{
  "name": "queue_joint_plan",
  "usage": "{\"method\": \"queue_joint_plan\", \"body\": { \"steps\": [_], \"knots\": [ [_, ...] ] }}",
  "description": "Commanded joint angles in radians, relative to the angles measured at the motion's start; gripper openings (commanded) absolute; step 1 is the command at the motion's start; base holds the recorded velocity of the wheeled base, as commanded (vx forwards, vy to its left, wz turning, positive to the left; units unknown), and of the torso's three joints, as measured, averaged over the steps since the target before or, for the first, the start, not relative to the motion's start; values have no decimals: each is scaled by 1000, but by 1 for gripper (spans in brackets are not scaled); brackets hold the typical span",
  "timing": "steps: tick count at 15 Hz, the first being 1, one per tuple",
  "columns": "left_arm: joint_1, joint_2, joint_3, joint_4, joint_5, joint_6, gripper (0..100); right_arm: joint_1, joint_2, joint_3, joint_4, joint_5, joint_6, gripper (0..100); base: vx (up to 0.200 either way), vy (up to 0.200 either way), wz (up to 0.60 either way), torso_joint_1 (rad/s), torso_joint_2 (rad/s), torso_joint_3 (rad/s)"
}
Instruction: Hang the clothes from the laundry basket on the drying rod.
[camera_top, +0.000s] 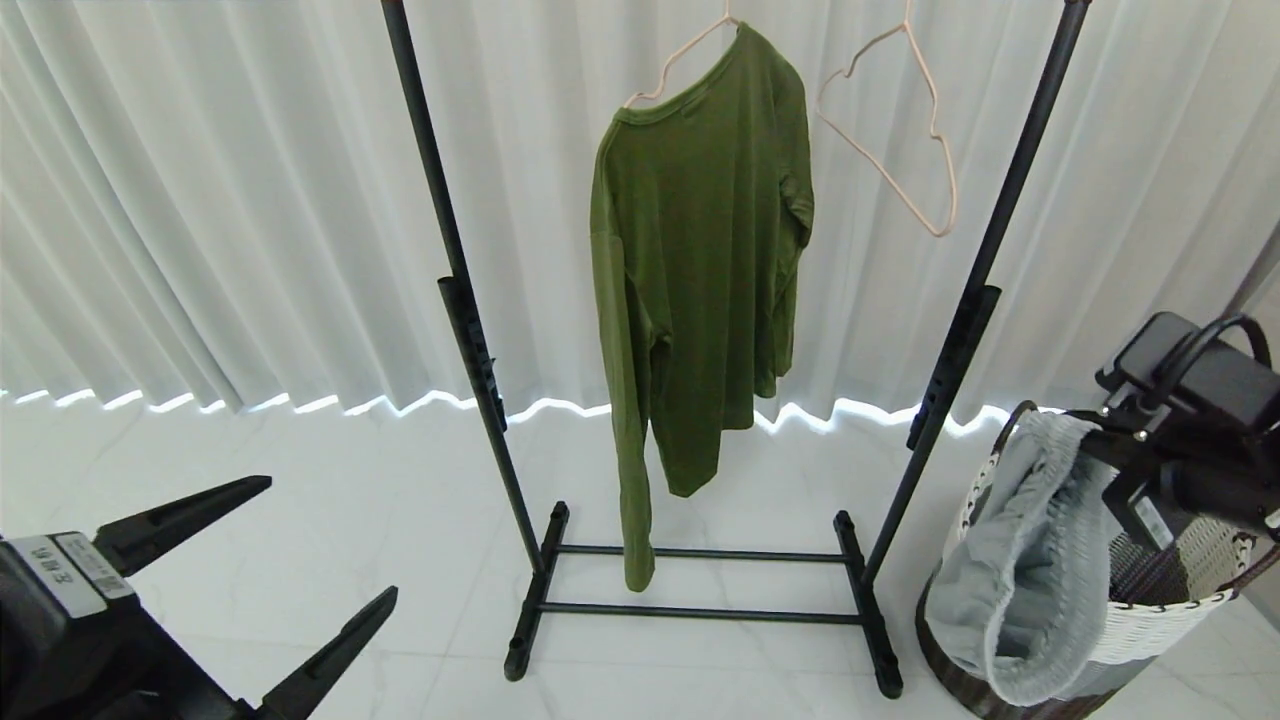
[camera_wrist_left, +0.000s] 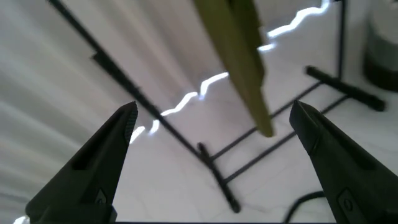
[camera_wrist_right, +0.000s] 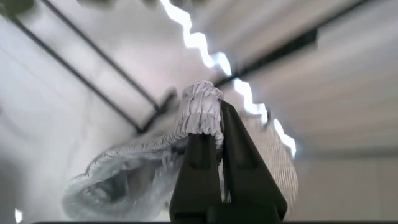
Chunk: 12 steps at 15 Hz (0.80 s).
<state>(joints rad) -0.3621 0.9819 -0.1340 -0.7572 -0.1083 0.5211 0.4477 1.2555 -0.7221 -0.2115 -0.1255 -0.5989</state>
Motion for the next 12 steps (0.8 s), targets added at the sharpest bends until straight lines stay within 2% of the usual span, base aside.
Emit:
{"method": "queue_joint_plan", "body": {
  "steps": [1, 2, 4, 6, 8, 10, 11, 12],
  "knots": [
    [0, 101, -22, -2, -45, -33, 100, 103, 44, -103, 20, 0, 11, 0, 0, 0, 0, 0, 0, 0],
    [-3, 149, -38, -2, -97, -59, 100, 166, 82, -172, 26, 0, 21, 0, 0, 0, 0, 0, 0, 0],
    [-37, 222, -78, -2, -197, -188, 100, 249, 147, -284, 30, 0, 50, 0, 0, 0, 0, 0, 0, 0],
    [-116, 291, -142, -4, -200, -320, 100, 313, 199, -398, 73, -2, 87, 0, 0, 0, 0, 0, 0, 0],
    [-189, 354, -194, -5, -200, -355, 100, 365, 228, -471, 123, -2, 113, 0, 0, 0, 0, 0, 0, 0],
    [-262, 394, -205, -5, -208, -351, 100, 398, 235, -485, 130, -2, 126, 0, 0, 0, 0, 0, 0, 0],
    [-327, 449, -222, -7, -206, -363, 100, 419, 232, -484, 130, 0, 128, 0, 0, 0, 0, 0, 0, 0],
    [-348, 480, -239, -7, -206, -386, 100, 427, 228, -484, 132, -2, 128, 0, 0, 0, 0, 0, 0, 0]
  ]
}}
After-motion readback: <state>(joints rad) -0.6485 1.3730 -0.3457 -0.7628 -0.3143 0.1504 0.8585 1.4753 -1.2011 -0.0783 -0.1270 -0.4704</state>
